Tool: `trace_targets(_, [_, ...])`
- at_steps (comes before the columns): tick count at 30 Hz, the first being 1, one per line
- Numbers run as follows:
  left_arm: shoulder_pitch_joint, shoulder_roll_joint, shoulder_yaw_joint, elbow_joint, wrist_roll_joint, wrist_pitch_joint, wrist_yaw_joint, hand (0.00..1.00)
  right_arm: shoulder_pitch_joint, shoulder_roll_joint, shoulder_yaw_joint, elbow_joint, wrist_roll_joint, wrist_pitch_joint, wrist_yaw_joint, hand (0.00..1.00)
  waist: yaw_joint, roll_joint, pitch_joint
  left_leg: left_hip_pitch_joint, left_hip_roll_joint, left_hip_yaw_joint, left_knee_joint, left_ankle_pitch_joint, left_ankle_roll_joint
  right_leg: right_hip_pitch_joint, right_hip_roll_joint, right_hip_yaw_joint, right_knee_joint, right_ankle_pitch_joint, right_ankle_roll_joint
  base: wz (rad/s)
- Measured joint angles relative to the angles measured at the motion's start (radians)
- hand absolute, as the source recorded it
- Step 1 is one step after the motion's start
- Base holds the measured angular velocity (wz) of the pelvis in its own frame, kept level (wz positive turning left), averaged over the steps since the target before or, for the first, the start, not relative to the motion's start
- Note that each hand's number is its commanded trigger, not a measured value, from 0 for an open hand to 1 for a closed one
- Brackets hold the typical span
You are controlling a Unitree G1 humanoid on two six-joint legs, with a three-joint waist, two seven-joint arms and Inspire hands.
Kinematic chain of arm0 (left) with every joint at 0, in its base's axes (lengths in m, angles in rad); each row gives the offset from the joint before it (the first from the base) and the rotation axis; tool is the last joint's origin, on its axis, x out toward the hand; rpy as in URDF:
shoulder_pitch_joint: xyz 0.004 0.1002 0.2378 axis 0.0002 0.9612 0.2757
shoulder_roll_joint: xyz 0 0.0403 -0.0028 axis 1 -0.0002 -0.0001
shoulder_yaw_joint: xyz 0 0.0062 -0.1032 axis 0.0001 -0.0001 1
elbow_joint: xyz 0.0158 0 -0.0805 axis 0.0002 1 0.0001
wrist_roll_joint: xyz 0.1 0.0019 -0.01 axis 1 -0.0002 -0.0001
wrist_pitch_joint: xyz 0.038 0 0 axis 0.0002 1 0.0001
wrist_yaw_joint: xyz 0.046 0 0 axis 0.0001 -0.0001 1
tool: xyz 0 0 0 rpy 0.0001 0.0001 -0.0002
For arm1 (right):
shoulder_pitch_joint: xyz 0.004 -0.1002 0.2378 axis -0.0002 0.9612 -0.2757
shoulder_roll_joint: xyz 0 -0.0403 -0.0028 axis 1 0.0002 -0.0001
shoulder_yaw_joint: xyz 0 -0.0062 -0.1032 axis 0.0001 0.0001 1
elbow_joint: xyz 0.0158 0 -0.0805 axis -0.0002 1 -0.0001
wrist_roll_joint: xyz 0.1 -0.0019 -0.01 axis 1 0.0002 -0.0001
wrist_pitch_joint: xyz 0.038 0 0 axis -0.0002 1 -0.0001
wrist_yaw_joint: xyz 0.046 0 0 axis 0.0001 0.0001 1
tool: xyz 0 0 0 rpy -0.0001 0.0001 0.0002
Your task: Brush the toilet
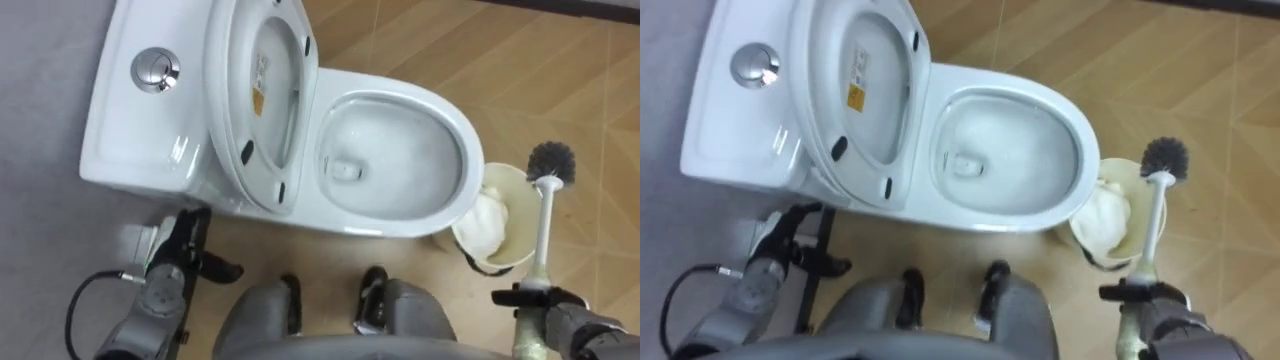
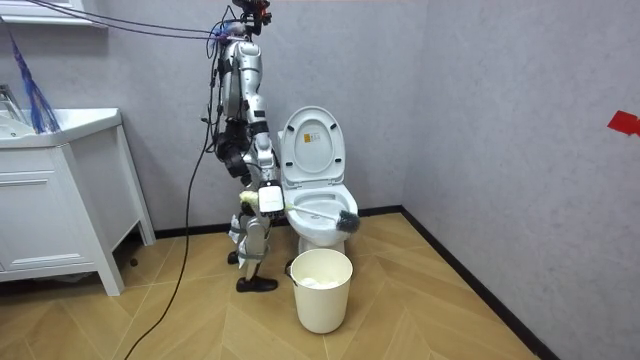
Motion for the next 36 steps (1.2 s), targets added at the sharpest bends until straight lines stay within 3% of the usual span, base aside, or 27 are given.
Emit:
trace_targets(7, [0.117,-0.011,0.083,-0.093,0.094,-0.001,0.004,0.00,0.060,0.034,-0.017,-0.048,-0.005,-0.017,-0.001,1.00,0.003,-0.029,0.0010,0.148,0.008,-0.025,-0.073,0.007,-0.010,0.177,0.019,-0.050,-0.102,0.000,0.003,0.15])
trace_targets(13, [0.155,-0.024,0.120,-0.126,0.110,-0.002,0.020,0.00,0.063,0.051,-0.035,-0.046,-0.005,-0.023,-0.001,1.00,0.016,-0.032,-0.0020,0.197,0.014,-0.046,-0.086,0.009,-0.013,0.258,0.033,-0.073,-0.160,0.006,0.004,0.13])
trace_targets(21, [0.227,-0.077,0.192,-0.301,0.226,-0.007,0.057,0.00,0.099,0.077,-0.035,-0.051,-0.025,-0.038,0.003,1.00,0.065,-0.036,-0.0013,0.234,0.020,-0.070,-0.083,0.008,-0.019,0.315,0.044,-0.083,-0.173,0.008,0.002,0.10])
trace_targets(26, [0.233,-0.087,0.192,-0.330,0.265,-0.067,0.117,0.00,0.100,0.083,-0.034,-0.046,-0.045,-0.053,0.003,1.00,0.093,-0.037,0.0001,0.230,0.009,-0.102,-0.087,0.010,-0.025,0.322,0.040,-0.098,-0.171,0.007,0.001,0.18])
trace_targets(29, [0.246,-0.087,0.191,-0.380,0.266,-0.074,0.162,0.00,0.100,0.085,-0.035,-0.032,-0.046,-0.065,0.003,1.00,0.098,-0.044,0.0006,0.228,0.005,-0.127,-0.082,0.012,-0.028,0.331,0.039,-0.116,-0.181,0.005,0.001,0.22])
trace_targets(31, [0.258,-0.087,0.194,-0.429,0.267,-0.098,0.193,0.00,0.102,0.085,-0.036,-0.027,-0.053,-0.067,0.002,1.00,0.109,-0.051,-0.0011,0.225,0.004,-0.141,-0.081,0.015,-0.032,0.337,0.042,-0.131,-0.187,0.005,-0.001,0.20])
trace_targets(36, [0.266,-0.088,0.210,-0.483,0.264,-0.119,0.206,0.00,0.106,0.085,-0.034,-0.014,-0.056,-0.085,0.004,1.00,0.138,-0.055,-0.0012,0.230,0.006,-0.151,-0.082,0.020,-0.039,0.345,0.045,-0.135,-0.185,-0.002,-0.008,0.06])
